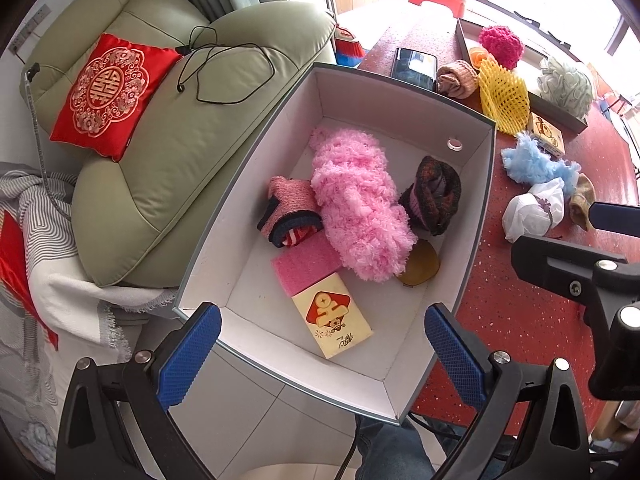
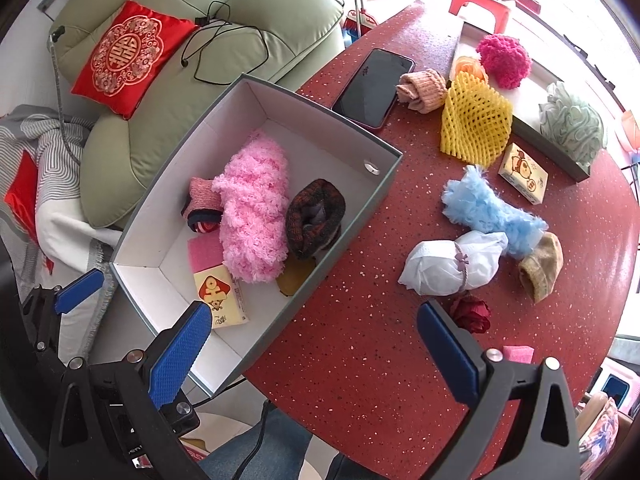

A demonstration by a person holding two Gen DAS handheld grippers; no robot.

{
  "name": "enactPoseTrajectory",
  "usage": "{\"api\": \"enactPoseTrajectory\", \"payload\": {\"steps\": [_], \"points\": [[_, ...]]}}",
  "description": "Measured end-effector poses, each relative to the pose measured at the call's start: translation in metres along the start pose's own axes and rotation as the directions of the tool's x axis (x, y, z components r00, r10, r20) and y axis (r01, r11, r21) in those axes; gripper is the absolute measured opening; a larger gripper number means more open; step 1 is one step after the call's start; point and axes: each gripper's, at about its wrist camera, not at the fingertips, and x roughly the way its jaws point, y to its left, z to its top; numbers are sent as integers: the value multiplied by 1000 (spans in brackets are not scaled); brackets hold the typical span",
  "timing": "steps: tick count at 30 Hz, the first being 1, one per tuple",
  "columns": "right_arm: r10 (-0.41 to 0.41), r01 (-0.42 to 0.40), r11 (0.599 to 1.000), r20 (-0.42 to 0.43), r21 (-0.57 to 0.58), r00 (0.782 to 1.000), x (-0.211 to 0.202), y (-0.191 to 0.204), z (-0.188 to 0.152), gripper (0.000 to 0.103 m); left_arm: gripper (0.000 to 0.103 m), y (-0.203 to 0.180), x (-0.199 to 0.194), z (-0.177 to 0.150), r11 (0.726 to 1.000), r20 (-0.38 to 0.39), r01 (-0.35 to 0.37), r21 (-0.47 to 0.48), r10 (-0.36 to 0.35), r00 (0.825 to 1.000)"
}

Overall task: Organize soft objects
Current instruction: 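Move both tools away from the box toward the white bundle and pink sponge, then grasp the white wrapped bundle with the left gripper while the right grasps the pink sponge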

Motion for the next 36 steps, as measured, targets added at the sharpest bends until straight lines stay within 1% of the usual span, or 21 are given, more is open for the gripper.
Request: {"api": "enactPoseTrajectory", "payload": {"steps": [6, 10, 13, 16, 19, 21, 23, 25, 28, 30, 34, 36], "points": [[0, -1, 999, 2, 50, 1000, -2, -22, -14, 103, 102, -18, -2, 2, 999, -3, 8, 37, -8, 1000], [-9, 10, 991, -6, 136, 1000, -2, -58, -33, 103, 102, -43, -3, 4, 994, -5, 21, 105, -21, 1000], [-24, 27, 975, -16, 218, 1000, -1, -94, -54, 103, 102, -71, -6, 7, 984, -5, 51, 173, -51, 999], [-44, 52, 948, -31, 314, 999, -1, -135, -81, 103, 102, -100, -9, 11, 967, -10, 90, 239, -90, 996], [-66, 84, 908, -57, 410, 996, 1, -177, -109, 103, 102, -134, -9, 13, 945, -38, 138, 298, -132, 990], [-80, 108, 880, -80, 463, 994, 4, -202, -127, 103, 102, -155, -5, 12, 930, -75, 187, 318, -172, 982], [-90, 129, 855, -102, 502, 991, 8, -223, -143, 103, 102, -176, 2, 11, 925, -97, 202, 321, -180, 979], [-99, 145, 845, -116, 515, 988, 11, -236, -154, 103, 102, -193, 11, 13, 926, -109, 211, 314, -186, 977], [-104, 165, 842, -146, 513, 984, 22, -248, -166, 103, 102, -214, 29, 25, 934, -116, 204, 295, -177, 977], [-103, 169, 844, -156, 509, 982, 29, -252, -169, 103, 102, -226, 38, 38, 940, -101, 187, 285, -164, 981], [-104, 157, 855, -134, 494, 986, 38, -257, -164, 103, 102, -242, 56, 69, 939, -85, 173, 298, -154, 984], [-119, 163, 871, -124, 463, 985, 45, -258, -154, 103, 102, -251, 65, 77, 935, -75, 143, 326, -125, 989]]}}
